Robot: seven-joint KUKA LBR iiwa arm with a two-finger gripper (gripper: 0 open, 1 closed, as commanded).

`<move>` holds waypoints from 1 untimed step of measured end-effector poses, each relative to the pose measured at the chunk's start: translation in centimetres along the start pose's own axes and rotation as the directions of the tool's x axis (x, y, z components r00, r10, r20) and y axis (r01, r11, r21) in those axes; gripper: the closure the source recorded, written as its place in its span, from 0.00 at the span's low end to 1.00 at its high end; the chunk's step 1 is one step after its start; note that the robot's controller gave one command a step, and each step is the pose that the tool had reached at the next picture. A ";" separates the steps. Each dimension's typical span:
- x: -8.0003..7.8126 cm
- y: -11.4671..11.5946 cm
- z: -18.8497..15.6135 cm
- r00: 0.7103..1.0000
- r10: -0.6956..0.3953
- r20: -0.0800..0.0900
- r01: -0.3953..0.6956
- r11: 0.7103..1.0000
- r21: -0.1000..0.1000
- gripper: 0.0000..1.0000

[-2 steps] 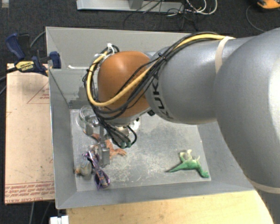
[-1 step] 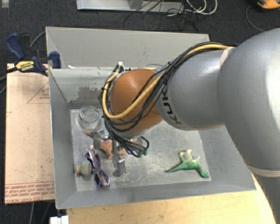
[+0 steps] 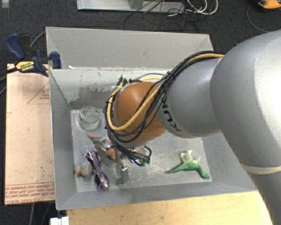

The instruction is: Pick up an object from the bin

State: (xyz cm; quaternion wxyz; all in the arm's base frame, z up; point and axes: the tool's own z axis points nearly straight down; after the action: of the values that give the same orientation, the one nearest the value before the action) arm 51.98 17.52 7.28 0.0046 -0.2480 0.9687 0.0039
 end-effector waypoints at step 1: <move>0.8 -1.1 -0.1 0.987 -0.163 0.000 0.163 0.987 0.000 0.00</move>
Offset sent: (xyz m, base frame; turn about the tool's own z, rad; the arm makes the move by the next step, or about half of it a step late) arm 0.0056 -0.0728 -0.0028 -0.2741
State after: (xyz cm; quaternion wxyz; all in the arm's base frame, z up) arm 51.78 16.20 7.34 0.0047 -0.3263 0.9452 0.0035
